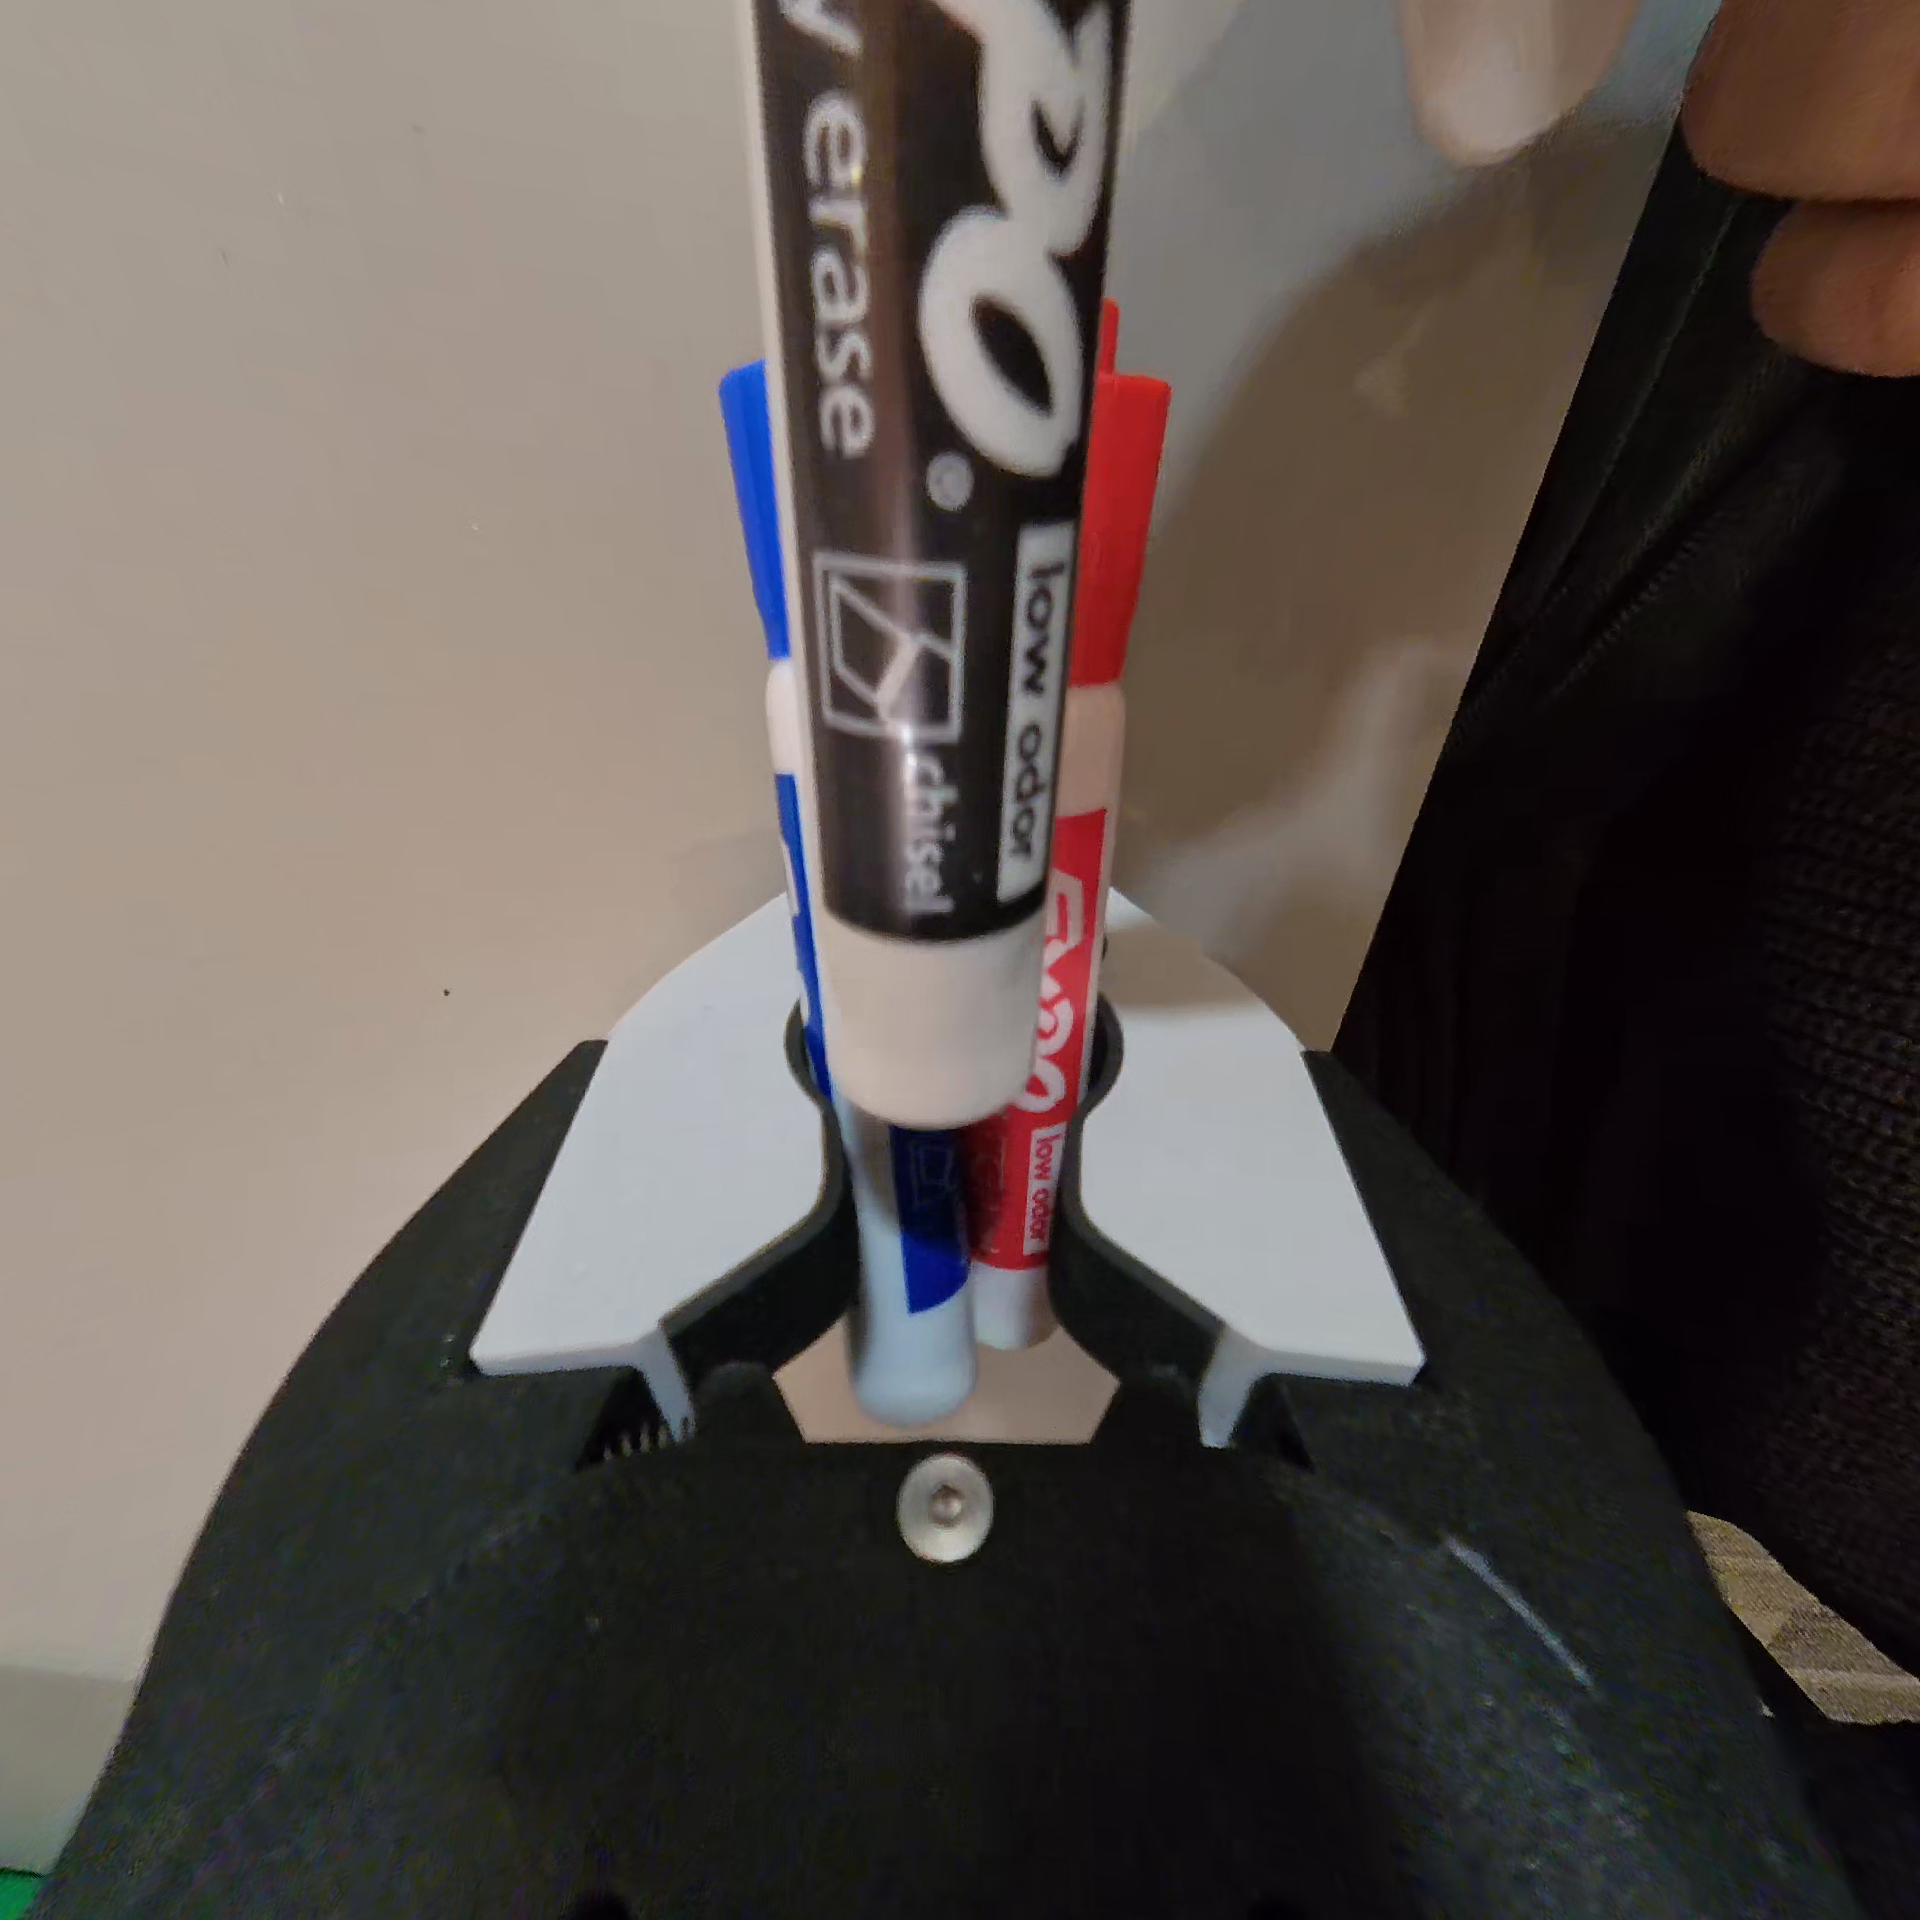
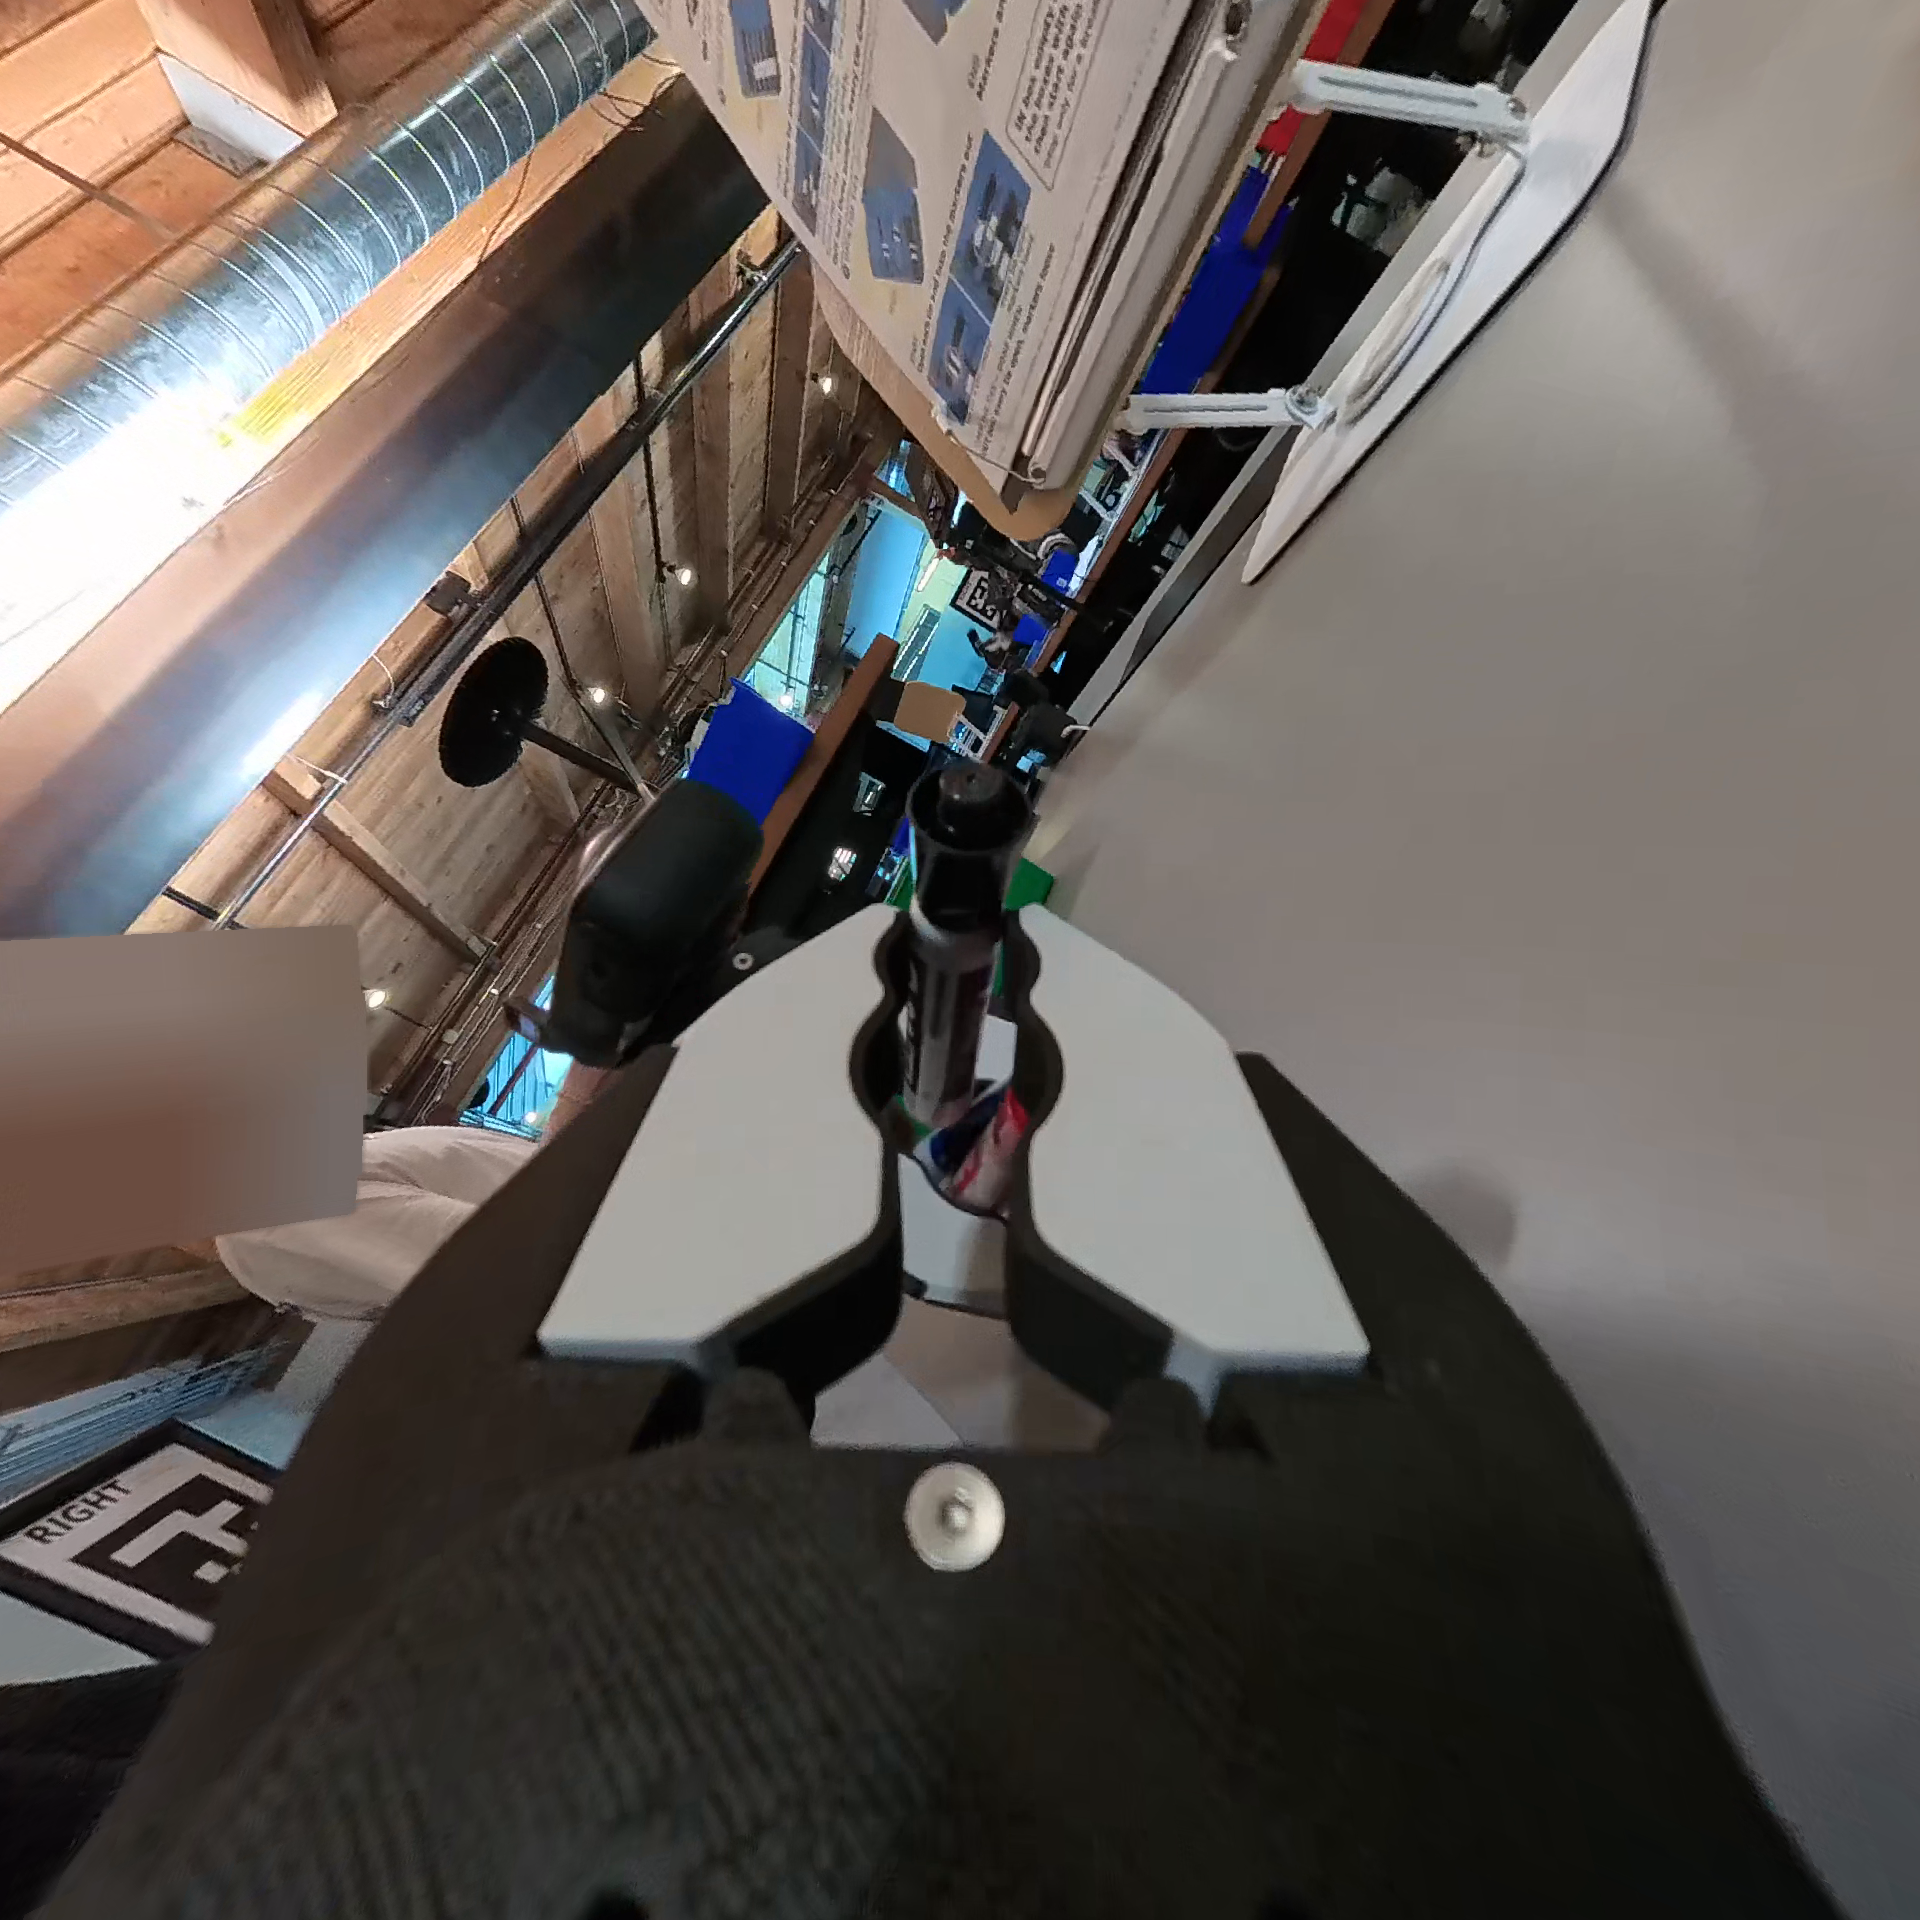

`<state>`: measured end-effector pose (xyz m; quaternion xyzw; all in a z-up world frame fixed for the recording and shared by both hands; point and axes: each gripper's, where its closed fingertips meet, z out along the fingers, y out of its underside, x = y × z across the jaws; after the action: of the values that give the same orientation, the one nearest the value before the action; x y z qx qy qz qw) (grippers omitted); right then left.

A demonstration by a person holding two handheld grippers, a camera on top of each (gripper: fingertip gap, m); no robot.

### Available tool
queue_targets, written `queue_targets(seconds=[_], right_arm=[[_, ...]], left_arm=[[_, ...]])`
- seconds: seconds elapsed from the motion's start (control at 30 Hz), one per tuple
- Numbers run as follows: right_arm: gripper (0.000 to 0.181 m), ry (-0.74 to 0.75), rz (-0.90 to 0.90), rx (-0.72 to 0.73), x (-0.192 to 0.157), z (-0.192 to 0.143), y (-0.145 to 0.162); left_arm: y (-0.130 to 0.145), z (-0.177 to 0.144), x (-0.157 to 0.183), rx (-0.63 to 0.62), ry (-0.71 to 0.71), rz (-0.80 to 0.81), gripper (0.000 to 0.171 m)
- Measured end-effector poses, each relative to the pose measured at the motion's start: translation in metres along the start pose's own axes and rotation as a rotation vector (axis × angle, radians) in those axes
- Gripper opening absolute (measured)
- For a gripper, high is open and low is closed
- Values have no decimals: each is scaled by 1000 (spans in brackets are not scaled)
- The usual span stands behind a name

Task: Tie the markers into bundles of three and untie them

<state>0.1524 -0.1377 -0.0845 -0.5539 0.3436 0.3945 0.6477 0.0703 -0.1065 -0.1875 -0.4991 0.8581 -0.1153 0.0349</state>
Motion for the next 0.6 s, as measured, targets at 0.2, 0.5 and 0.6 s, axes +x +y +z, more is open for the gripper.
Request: queue_targets(seconds=[0.2, 0.5, 0.6], right_arm=[[17, -1, -31, -12, -1, 5, 8], [17, -36, -18, -5, -7, 7, 12], [17, -42, -36, -14, -10, 8, 15]], left_arm=[[0, 0, 0, -2, 2, 11, 44], [1, 0, 4, 10, 32, 32, 44], [3, -1, 4, 26, 51, 32, 45]])
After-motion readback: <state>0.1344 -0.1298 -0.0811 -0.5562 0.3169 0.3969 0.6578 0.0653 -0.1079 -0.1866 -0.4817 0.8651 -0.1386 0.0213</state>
